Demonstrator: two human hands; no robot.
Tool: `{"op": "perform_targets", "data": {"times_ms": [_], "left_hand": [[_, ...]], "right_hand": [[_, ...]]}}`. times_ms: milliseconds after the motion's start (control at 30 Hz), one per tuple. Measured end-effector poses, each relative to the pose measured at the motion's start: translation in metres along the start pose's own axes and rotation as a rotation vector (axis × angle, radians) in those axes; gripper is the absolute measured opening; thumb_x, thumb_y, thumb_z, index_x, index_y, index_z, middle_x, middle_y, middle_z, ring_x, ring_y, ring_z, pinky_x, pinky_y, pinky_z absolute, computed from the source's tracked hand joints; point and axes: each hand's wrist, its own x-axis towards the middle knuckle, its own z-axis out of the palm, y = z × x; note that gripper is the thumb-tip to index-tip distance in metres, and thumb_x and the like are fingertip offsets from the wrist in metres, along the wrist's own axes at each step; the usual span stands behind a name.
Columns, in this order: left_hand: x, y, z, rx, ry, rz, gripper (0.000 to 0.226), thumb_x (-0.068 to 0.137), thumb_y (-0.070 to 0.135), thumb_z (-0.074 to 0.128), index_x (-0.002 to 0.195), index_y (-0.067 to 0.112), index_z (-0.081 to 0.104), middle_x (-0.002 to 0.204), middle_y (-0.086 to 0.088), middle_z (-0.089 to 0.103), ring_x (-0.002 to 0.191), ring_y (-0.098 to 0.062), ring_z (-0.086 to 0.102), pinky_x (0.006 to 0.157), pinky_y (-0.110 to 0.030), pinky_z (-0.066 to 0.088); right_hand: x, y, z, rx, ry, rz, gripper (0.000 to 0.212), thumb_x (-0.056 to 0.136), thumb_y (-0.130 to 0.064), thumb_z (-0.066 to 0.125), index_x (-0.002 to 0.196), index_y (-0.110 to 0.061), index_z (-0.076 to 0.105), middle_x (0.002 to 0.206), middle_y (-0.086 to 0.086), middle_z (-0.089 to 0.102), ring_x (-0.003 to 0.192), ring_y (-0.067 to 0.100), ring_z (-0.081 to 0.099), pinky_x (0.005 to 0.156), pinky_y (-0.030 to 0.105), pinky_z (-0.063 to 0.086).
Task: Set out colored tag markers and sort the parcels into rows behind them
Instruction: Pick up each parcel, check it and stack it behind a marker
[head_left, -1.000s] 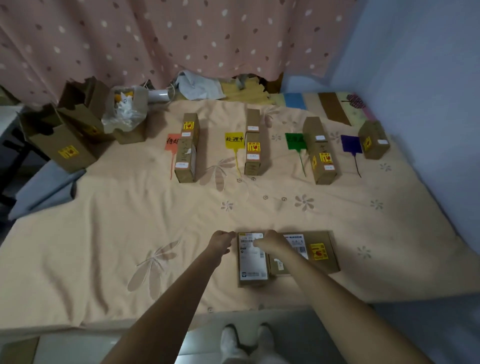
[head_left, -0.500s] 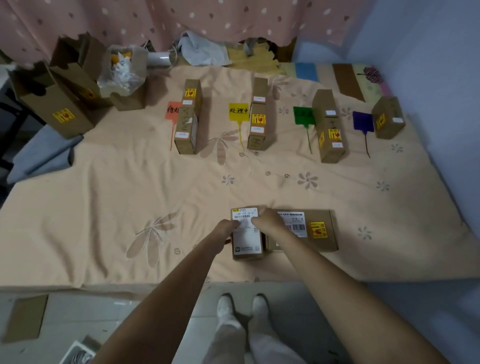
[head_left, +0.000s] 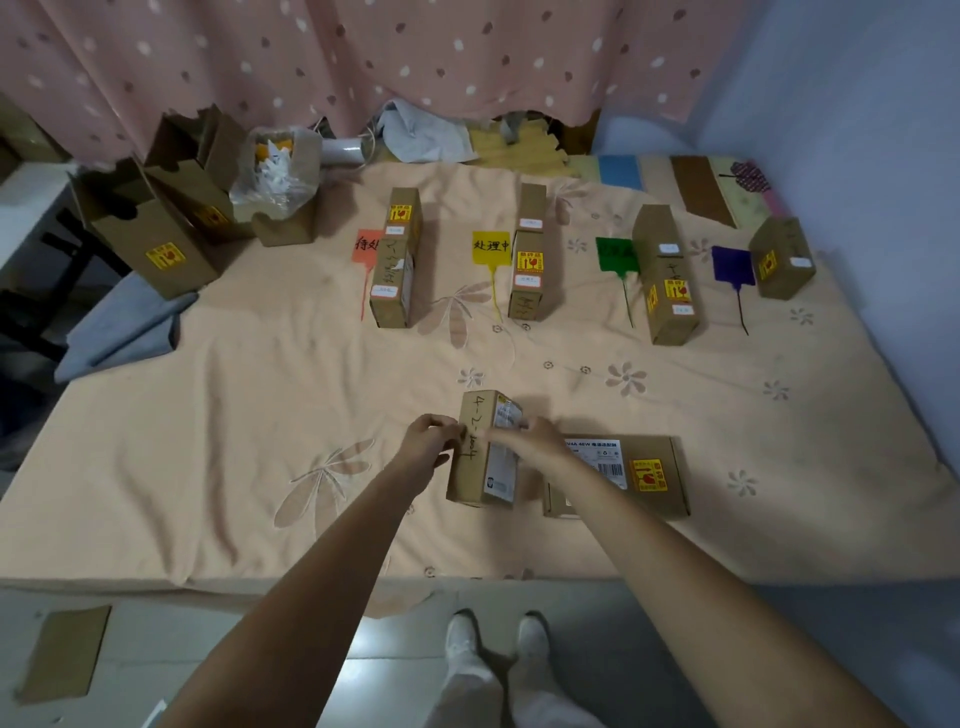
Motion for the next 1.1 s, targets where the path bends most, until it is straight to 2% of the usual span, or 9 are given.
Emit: {"op": "perform_targets", "data": {"times_ms": [133, 267, 400, 467, 567, 633, 733, 933, 1100], "left_hand": [[-0.011, 0.031, -0.005, -0.05, -0.177, 0.013, 0.027, 0.069, 0.028, 0.078, 0.08, 0.019, 0.056, 0.091, -0.002, 0.066, 0.094, -0.022, 0.058, 0.088, -0.036, 0.038], [-0.02, 0.055, 0.001, 0.002, -0.422, -0.034, 0.03, 0.086, 0.039, 0.063, 0.106, 0.016, 0.065, 0.102, -0.003, 0.066, 0.101, -0.02, 0.059, 0.1, -0.037, 0.041], [-0.023, 0.066, 0.013, -0.019, -0.44, -0.045, 0.043, 0.085, 0.047, 0.061, 0.116, 0.017, 0.063, 0.107, -0.008, 0.061, 0.102, -0.023, 0.054, 0.097, -0.038, 0.042], [-0.024, 0.067, 0.02, -0.021, -0.364, -0.01, 0.042, 0.087, 0.046, 0.06, 0.114, 0.015, 0.064, 0.104, -0.007, 0.061, 0.094, -0.022, 0.055, 0.085, -0.033, 0.046], [-0.021, 0.064, 0.028, -0.07, -0.23, 0.02, 0.044, 0.081, 0.045, 0.068, 0.108, 0.011, 0.066, 0.103, -0.008, 0.06, 0.093, -0.023, 0.057, 0.081, -0.034, 0.046], [-0.02, 0.064, 0.034, -0.103, -0.203, 0.039, 0.051, 0.072, 0.047, 0.074, 0.105, 0.008, 0.068, 0.096, -0.01, 0.055, 0.09, -0.026, 0.054, 0.078, -0.036, 0.042], [-0.02, 0.067, 0.039, -0.148, -0.207, 0.062, 0.045, 0.074, 0.044, 0.074, 0.1, 0.007, 0.068, 0.083, -0.008, 0.058, 0.078, -0.023, 0.056, 0.071, -0.036, 0.043], [-0.022, 0.074, 0.031, -0.257, -0.12, 0.077, 0.027, 0.089, 0.04, 0.059, 0.095, 0.013, 0.061, 0.091, -0.006, 0.059, 0.089, -0.026, 0.059, 0.084, -0.037, 0.049], [-0.022, 0.08, 0.028, -0.29, -0.098, 0.099, 0.01, 0.092, 0.014, 0.052, 0.085, 0.01, 0.047, 0.083, -0.005, 0.055, 0.072, -0.021, 0.056, 0.068, -0.03, 0.047]], "right_hand": [[-0.005, -0.013, -0.018, 0.206, -0.077, -0.049, 0.051, 0.071, -0.043, 0.081, 0.11, -0.015, 0.066, 0.108, 0.004, 0.072, 0.102, 0.02, 0.067, 0.094, 0.039, 0.055], [-0.014, -0.029, -0.037, 0.385, -0.163, -0.128, 0.028, 0.082, -0.025, 0.075, 0.107, -0.012, 0.07, 0.113, 0.014, 0.073, 0.113, 0.032, 0.066, 0.101, 0.042, 0.05], [-0.022, -0.042, -0.046, 0.454, -0.147, -0.16, 0.04, 0.085, -0.019, 0.071, 0.123, -0.007, 0.062, 0.121, 0.017, 0.068, 0.117, 0.032, 0.063, 0.103, 0.042, 0.05], [-0.029, -0.048, -0.045, 0.298, 0.063, -0.232, 0.057, 0.081, -0.028, 0.076, 0.132, -0.011, 0.056, 0.122, 0.004, 0.064, 0.116, 0.022, 0.062, 0.098, 0.035, 0.051], [-0.051, -0.053, -0.036, -0.162, 0.474, -0.509, 0.052, 0.083, -0.035, 0.069, 0.131, -0.019, 0.056, 0.127, -0.006, 0.058, 0.113, 0.011, 0.057, 0.092, 0.031, 0.05], [-0.064, -0.059, -0.025, -0.46, 0.515, -0.634, 0.053, 0.085, -0.038, 0.061, 0.135, -0.02, 0.054, 0.136, -0.008, 0.052, 0.12, 0.012, 0.052, 0.093, 0.032, 0.049], [-0.063, -0.062, -0.013, -0.676, 0.462, -0.573, 0.061, 0.086, -0.039, 0.058, 0.142, -0.017, 0.046, 0.149, -0.008, 0.039, 0.13, 0.017, 0.044, 0.098, 0.034, 0.048], [-0.045, -0.062, -0.02, -0.352, 0.443, -0.457, 0.068, 0.073, -0.048, 0.065, 0.131, -0.016, 0.052, 0.132, -0.002, 0.05, 0.113, 0.02, 0.057, 0.088, 0.037, 0.052], [-0.04, -0.063, -0.027, 0.163, 0.288, -0.288, 0.058, 0.065, -0.054, 0.079, 0.111, -0.024, 0.06, 0.11, -0.005, 0.068, 0.098, 0.013, 0.066, 0.086, 0.038, 0.057]]}}
